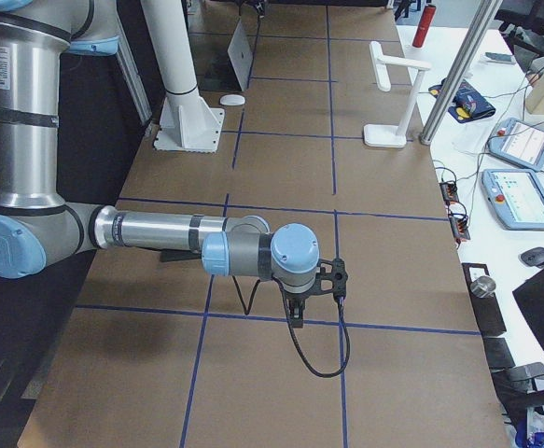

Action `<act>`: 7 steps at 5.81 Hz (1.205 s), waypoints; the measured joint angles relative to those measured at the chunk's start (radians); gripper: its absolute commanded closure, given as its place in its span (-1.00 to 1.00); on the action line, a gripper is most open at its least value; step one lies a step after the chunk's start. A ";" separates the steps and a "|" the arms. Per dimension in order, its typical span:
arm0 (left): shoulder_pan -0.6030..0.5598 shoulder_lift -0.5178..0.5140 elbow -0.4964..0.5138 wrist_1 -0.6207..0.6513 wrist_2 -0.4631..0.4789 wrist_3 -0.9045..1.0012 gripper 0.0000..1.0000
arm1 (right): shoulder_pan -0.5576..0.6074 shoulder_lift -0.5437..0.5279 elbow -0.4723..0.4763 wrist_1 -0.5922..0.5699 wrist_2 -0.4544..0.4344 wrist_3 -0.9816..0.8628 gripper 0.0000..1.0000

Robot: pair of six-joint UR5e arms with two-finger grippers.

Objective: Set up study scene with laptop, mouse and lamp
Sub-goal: 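Carry the grey laptop with the left gripper toward the table center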

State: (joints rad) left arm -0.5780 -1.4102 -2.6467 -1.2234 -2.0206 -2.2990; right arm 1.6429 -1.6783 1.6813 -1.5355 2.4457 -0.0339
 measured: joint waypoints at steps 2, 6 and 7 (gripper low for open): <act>0.099 -0.001 -0.002 0.000 0.072 -0.200 -1.00 | 0.000 0.000 0.001 0.000 0.001 0.000 -1.00; 0.273 -0.007 0.002 0.004 0.199 -0.457 -1.00 | 0.000 0.003 0.002 0.000 0.001 0.000 -1.00; 0.278 -0.008 0.005 0.005 0.202 -0.470 -1.00 | 0.000 0.004 0.004 0.000 0.001 0.000 -1.00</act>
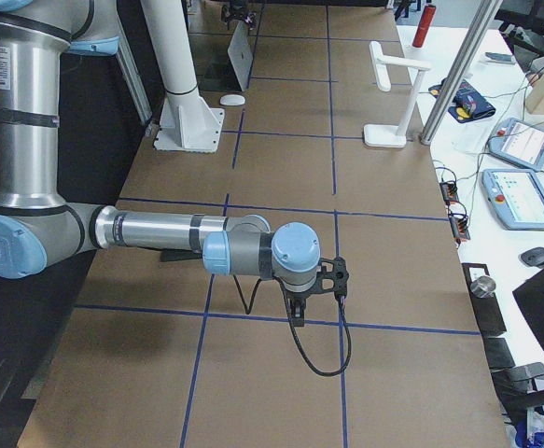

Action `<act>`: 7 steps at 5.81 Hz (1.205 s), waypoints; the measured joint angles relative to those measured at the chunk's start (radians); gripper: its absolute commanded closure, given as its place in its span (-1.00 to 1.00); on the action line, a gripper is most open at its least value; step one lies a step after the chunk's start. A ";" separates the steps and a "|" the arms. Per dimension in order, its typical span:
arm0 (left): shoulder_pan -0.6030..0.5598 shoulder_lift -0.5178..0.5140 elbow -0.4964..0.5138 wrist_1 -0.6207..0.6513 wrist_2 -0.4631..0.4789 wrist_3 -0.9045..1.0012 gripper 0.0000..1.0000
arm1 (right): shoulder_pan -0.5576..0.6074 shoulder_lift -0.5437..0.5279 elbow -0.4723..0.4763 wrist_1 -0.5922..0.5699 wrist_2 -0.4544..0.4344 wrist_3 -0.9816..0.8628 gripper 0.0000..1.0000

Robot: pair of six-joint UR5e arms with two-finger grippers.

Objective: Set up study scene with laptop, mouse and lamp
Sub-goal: 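Carry the grey laptop with the left gripper toward the table center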

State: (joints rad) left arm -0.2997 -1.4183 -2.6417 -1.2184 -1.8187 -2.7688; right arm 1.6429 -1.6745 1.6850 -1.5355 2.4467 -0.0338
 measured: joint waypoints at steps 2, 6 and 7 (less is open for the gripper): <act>0.054 0.003 0.008 0.005 0.019 -0.023 -1.00 | 0.000 0.001 0.004 0.000 0.001 0.000 -1.00; 0.125 0.000 0.047 0.018 0.036 -0.066 -0.92 | 0.000 -0.001 0.005 -0.002 0.003 0.000 -1.00; 0.124 -0.001 0.051 0.024 0.038 -0.068 -0.18 | 0.000 -0.001 0.005 -0.002 0.003 0.000 -1.00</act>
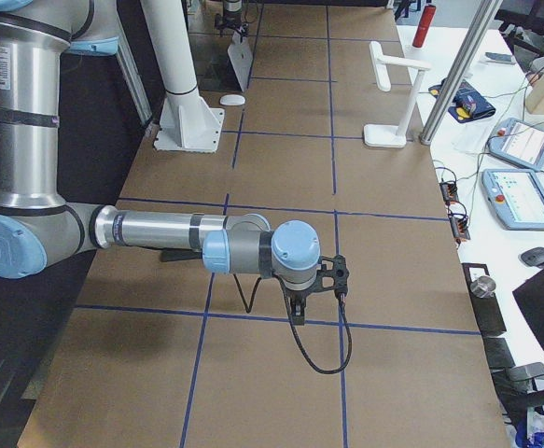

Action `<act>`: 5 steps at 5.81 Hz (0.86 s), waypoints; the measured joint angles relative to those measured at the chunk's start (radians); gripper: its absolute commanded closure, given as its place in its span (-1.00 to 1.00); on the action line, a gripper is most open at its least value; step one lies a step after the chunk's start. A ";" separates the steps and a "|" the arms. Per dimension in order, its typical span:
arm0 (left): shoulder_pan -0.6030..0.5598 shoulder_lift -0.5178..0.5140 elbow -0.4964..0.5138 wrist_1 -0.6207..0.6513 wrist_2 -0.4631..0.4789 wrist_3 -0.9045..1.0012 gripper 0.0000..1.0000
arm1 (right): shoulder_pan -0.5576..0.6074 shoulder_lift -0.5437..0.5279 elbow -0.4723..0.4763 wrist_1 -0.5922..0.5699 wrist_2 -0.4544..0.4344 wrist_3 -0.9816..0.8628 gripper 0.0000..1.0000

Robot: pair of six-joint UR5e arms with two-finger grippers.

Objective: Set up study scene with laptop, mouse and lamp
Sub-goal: 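Carry the grey laptop with the left gripper toward the table center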

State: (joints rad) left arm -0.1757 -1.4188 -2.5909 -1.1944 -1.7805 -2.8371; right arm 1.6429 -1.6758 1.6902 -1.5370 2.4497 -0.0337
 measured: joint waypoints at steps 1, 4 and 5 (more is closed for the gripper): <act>-0.003 -0.001 0.002 0.006 0.006 -0.010 0.56 | 0.000 0.000 0.000 0.000 0.001 0.000 -1.00; -0.040 -0.005 -0.001 0.008 0.014 -0.026 1.00 | 0.001 0.002 -0.002 -0.001 0.018 0.000 -1.00; -0.070 -0.010 -0.003 0.009 0.013 -0.023 1.00 | 0.001 0.002 0.000 -0.001 0.021 0.000 -1.00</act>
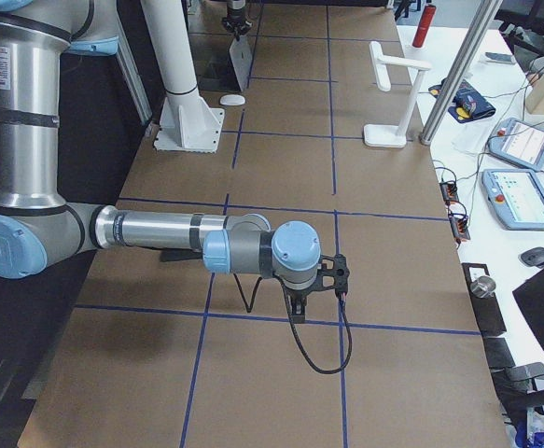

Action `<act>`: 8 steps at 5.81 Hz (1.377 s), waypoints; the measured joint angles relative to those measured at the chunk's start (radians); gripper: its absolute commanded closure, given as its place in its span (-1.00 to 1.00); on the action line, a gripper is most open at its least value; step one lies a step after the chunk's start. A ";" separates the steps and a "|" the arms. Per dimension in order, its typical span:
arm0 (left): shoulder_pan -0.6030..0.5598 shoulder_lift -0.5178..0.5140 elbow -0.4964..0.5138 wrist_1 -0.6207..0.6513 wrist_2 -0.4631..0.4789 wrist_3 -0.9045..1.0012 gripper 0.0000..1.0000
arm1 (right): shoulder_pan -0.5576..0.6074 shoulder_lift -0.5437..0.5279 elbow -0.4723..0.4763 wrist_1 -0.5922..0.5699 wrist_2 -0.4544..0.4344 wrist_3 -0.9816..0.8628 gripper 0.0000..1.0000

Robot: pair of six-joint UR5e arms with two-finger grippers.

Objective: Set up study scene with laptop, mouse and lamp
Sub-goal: 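Carry the grey laptop with the left gripper toward the table center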

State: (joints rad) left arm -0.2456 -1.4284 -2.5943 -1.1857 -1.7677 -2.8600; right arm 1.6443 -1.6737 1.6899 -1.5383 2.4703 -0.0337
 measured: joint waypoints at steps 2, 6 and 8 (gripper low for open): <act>-0.089 -0.003 -0.001 0.000 0.000 0.016 1.00 | 0.000 -0.001 0.002 0.000 0.001 0.000 -1.00; -0.389 -0.229 0.091 0.105 -0.001 0.313 1.00 | 0.000 0.000 0.003 -0.001 0.001 0.000 -1.00; -0.494 -0.438 0.312 0.123 0.000 0.370 1.00 | 0.000 0.003 0.005 0.001 0.001 0.000 -1.00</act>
State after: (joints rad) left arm -0.7398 -1.8667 -2.2820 -1.0626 -1.7673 -2.4897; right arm 1.6440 -1.6704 1.6946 -1.5374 2.4713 -0.0337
